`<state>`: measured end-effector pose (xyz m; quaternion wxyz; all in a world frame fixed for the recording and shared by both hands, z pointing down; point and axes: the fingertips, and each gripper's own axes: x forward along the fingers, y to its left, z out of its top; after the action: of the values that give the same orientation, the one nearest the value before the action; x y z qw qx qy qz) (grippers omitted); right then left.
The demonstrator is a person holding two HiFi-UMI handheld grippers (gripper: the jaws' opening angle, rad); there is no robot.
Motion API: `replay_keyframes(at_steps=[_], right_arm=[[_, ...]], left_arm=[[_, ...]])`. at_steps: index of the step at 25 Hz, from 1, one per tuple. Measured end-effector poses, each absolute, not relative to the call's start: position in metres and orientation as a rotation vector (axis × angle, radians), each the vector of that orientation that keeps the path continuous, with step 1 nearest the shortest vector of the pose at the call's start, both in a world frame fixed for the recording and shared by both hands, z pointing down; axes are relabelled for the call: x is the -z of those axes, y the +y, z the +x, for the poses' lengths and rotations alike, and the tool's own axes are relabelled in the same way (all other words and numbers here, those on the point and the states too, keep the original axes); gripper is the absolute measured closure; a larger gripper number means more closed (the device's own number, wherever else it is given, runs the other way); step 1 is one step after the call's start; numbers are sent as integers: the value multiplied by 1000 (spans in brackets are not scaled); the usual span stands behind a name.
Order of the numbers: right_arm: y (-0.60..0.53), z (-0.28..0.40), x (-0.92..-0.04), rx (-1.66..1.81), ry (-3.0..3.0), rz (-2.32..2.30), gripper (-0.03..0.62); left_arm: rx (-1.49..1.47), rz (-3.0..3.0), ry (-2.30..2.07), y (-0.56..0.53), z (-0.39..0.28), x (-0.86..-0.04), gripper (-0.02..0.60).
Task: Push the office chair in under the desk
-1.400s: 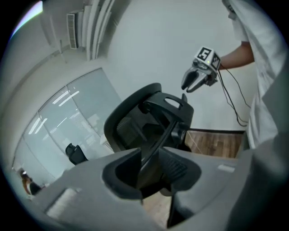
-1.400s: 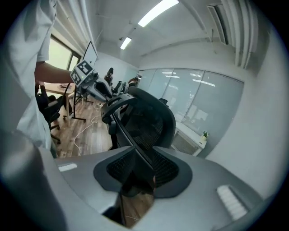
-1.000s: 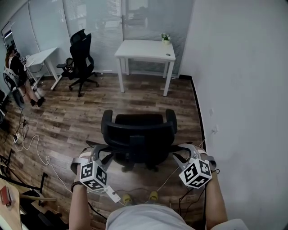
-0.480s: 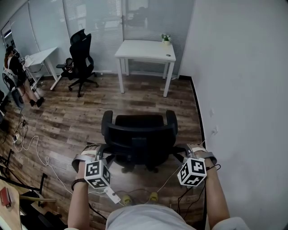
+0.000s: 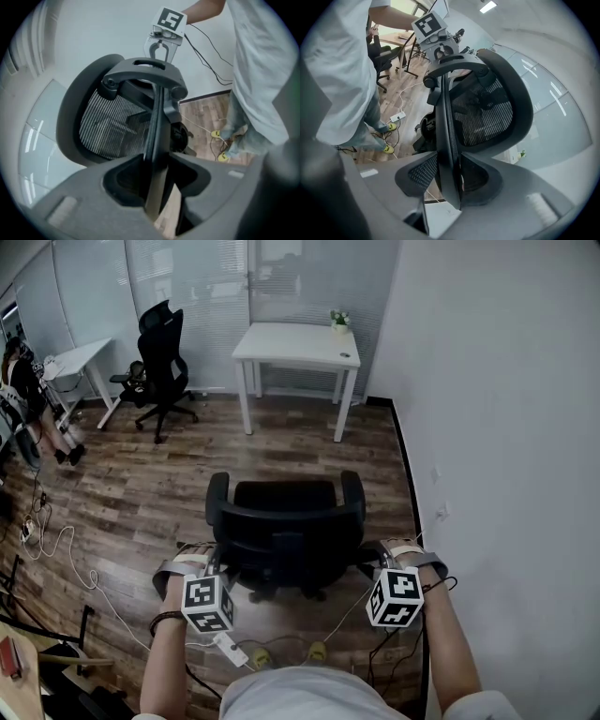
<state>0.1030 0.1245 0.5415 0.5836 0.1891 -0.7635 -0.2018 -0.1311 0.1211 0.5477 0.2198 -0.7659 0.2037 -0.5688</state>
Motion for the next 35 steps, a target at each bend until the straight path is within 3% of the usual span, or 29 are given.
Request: replay_keyframes(at_steps=[35], right_arm=[[59,80,-557,390,-1744,588,413]], left_arm=[[1466,-2112,525,52,-147,-547,411]])
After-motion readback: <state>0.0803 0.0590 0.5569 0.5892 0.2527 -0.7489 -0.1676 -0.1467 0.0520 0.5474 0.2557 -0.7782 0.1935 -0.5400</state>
